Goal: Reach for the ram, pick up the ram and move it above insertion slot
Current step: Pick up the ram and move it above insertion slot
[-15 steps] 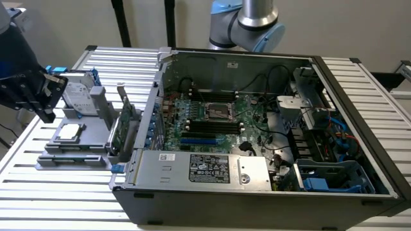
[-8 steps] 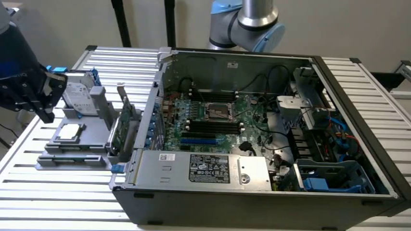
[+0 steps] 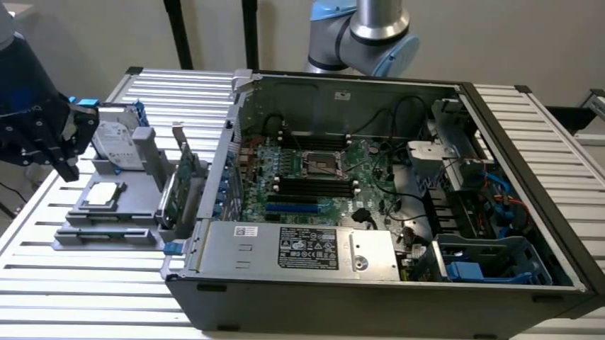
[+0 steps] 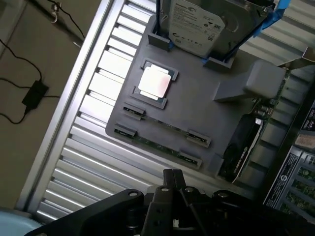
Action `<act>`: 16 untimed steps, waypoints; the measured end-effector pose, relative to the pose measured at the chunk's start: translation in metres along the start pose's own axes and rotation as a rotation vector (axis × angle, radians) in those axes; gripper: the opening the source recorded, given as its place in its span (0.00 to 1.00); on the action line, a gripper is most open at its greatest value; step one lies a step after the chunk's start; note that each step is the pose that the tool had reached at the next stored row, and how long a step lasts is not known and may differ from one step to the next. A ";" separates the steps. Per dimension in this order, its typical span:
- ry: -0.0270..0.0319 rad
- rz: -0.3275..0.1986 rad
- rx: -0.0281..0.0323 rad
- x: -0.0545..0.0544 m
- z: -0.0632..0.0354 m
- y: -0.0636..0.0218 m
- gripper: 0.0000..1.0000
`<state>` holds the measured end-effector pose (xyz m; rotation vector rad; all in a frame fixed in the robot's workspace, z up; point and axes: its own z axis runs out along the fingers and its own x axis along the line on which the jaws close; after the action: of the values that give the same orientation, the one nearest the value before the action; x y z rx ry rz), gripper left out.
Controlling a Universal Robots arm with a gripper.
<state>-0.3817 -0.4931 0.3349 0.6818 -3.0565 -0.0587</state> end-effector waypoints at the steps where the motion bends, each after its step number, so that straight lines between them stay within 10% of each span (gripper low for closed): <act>1: 0.0008 -0.020 0.0000 0.000 0.0001 0.0000 0.11; 16: 0.0114 -0.292 0.0002 0.000 0.0020 -0.0001 0.11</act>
<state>-0.3817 -0.4931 0.3329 1.1176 -2.9196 -0.0559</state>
